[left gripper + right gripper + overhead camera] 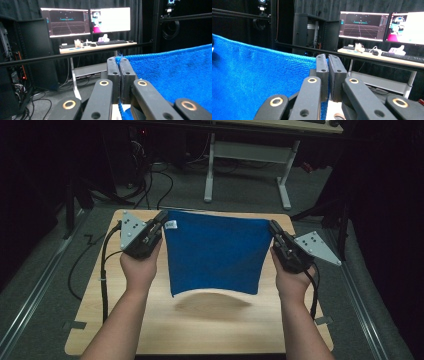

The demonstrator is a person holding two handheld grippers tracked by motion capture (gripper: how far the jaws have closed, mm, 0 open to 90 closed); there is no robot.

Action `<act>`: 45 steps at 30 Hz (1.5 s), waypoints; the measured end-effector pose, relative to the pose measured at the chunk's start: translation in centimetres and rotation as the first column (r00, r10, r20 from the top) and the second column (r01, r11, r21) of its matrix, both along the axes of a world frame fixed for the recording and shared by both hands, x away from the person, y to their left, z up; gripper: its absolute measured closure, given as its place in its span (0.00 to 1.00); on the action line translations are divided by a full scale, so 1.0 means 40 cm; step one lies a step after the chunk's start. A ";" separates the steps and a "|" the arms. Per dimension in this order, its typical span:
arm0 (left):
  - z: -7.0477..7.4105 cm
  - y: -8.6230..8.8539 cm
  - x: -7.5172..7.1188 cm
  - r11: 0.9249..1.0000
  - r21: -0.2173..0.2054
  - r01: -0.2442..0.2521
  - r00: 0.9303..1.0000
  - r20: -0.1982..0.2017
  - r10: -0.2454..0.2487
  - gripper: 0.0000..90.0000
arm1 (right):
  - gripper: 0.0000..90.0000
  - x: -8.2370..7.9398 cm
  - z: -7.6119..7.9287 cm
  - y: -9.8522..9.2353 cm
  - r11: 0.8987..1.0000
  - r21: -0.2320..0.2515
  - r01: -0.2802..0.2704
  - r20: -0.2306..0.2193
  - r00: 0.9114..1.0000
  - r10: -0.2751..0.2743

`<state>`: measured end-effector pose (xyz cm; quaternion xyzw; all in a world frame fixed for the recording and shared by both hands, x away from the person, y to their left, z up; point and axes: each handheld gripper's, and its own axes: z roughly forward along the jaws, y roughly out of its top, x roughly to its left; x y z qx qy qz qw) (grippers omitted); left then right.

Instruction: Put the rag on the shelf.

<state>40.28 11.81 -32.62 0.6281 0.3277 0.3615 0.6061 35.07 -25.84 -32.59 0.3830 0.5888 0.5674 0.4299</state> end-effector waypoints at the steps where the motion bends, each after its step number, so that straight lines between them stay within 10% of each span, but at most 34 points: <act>1: 0.002 -0.001 0.007 1.000 0.002 -0.002 1.000 0.000 0.002 0.99 | 0.98 0.008 0.002 -0.001 1.000 0.000 0.001 -0.004 1.000 -0.001; 24: 0.034 -0.001 0.168 0.995 0.077 -0.062 0.998 -0.004 0.063 0.99 | 0.98 0.180 0.045 0.023 0.999 -0.021 0.031 -0.065 0.997 -0.032; 45: 0.040 0.002 0.244 0.986 0.127 -0.106 0.994 -0.017 0.109 0.99 | 0.98 0.297 0.043 0.038 0.996 -0.072 0.046 -0.069 0.996 -0.051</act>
